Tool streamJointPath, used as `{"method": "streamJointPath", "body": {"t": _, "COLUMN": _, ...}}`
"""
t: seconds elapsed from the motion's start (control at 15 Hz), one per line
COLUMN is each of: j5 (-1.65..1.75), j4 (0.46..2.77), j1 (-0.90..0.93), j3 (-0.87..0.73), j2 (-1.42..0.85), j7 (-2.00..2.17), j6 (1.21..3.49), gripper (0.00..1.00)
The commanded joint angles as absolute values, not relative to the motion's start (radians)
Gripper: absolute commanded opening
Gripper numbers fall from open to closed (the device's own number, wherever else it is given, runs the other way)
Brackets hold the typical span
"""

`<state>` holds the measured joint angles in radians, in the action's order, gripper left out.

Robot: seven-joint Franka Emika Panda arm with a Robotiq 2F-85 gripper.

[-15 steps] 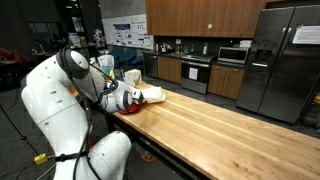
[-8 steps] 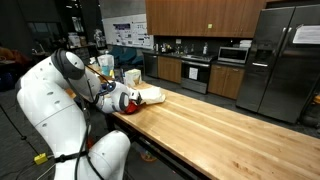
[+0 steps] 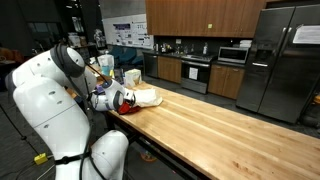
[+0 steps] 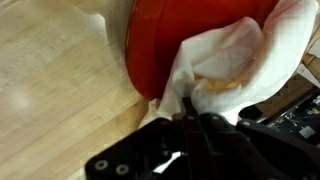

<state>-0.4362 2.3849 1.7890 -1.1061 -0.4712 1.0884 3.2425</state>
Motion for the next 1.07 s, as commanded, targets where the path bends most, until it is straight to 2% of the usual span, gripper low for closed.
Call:
{"method": "streamJointPath", "body": {"t": 0.0, "j5": -0.457, "j4": 2.381, "j1": 1.819, "j3": -1.17, "j2": -0.521, "j7": 1.106, "j6": 3.265, "gripper": 0.01}}
{"method": "streamJointPath", "body": {"t": 0.2, "j5": -0.481, "j4": 2.367, "j1": 1.807, "j3": -1.203, "j2": -0.64, "j7": 1.119, "j6": 3.368, "gripper": 0.01}}
{"method": "streamJointPath", "body": {"t": 0.4, "j5": -0.579, "j4": 2.365, "j1": 1.806, "j3": -1.2, "j2": -0.666, "j7": 1.065, "j6": 3.349, "gripper": 0.01}}
{"method": "streamJointPath", "body": {"t": 1.0, "j5": -0.575, "j4": 2.445, "j1": 1.948, "j3": -1.214, "j2": -0.476, "j7": 0.978, "j6": 3.311, "gripper": 0.01}}
